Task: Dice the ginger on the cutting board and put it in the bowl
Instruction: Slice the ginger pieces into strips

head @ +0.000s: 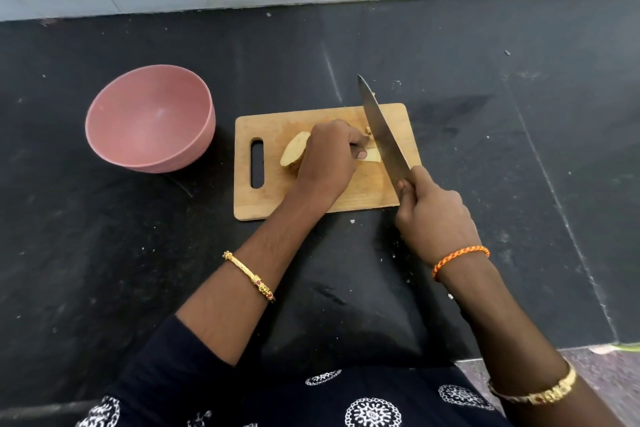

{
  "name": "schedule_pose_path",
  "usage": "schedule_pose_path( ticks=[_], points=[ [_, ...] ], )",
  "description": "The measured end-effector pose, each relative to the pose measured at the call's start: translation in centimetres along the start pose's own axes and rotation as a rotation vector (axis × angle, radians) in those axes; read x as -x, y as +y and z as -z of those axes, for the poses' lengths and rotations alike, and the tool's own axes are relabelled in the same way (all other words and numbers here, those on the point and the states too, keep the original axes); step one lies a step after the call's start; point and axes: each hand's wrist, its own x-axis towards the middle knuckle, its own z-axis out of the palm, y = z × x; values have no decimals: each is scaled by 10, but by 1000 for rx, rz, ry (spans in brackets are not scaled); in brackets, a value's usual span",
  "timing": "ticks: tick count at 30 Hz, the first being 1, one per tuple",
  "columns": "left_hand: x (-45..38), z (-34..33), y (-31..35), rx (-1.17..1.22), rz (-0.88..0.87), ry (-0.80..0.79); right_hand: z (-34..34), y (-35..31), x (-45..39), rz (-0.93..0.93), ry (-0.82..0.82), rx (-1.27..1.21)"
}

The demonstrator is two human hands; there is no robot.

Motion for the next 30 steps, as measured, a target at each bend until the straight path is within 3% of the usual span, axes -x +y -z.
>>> schedule_pose_path(
  ticks=[16,30],
  points=[
    [0,9,2,90,-2,-9,-6,-5,-7,31,19,-35],
    [4,7,9,23,-5,44,2,-14,2,-57,-103,-29]
  ],
)
